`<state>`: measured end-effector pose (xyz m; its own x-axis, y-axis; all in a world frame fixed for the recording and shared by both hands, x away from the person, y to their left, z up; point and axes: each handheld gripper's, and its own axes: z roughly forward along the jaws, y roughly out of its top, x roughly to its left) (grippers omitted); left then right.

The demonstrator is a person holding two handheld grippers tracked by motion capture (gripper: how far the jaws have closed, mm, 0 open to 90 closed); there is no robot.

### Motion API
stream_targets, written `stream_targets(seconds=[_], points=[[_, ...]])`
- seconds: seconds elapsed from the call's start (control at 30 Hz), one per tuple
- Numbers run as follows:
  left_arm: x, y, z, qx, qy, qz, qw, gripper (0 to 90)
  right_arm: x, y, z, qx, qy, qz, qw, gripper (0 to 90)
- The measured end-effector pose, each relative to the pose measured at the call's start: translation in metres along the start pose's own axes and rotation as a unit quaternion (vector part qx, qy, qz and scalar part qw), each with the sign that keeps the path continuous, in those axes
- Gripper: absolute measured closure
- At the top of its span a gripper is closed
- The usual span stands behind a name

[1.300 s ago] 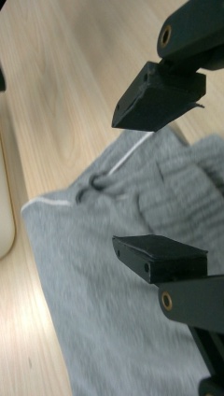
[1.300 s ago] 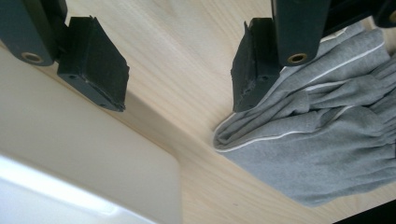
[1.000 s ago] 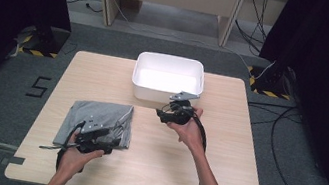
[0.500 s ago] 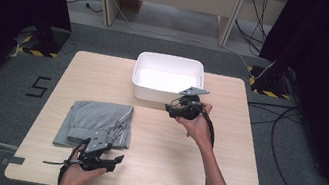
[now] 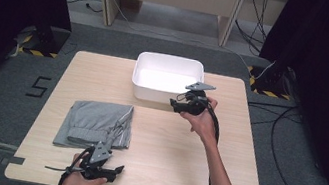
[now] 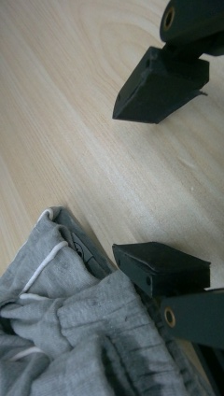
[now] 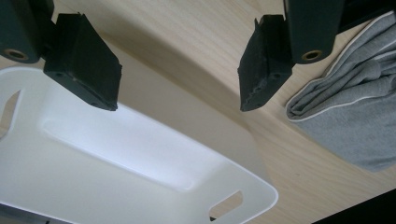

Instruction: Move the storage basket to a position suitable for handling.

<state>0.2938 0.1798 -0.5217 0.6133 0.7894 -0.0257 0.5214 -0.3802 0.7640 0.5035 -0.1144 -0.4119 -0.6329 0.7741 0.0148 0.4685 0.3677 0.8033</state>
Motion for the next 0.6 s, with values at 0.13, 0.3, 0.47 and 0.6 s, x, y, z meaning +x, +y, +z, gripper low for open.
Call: stream_targets(seconds=[0.13, 0.3, 0.47, 0.6], points=[[-0.001, 0.0, 0.001, 0.001, 0.0, 0.0, 1.0, 25.9, -0.003, 0.005, 0.0, -0.006, -0.003, 0.0, 1.0, 30.4], [-0.001, 0.0, 0.001, 0.001, 0.0, 0.0, 1.0, 25.8, -0.007, 0.01, 0.004, -0.006, -0.009, 0.003, 0.9999, 28.9], [-0.001, 0.0, 0.001, 0.001, -0.002, 0.002, 1.0, 24.4, -0.01, 0.013, 0.012, -0.006, -0.011, 0.003, 0.9999, 28.6], [-0.001, 0.0, 0.001, 0.002, -0.004, 0.004, 1.0, 23.5, -0.014, 0.013, 0.021, -0.001, -0.014, 0.006, 0.9999, 28.4]])
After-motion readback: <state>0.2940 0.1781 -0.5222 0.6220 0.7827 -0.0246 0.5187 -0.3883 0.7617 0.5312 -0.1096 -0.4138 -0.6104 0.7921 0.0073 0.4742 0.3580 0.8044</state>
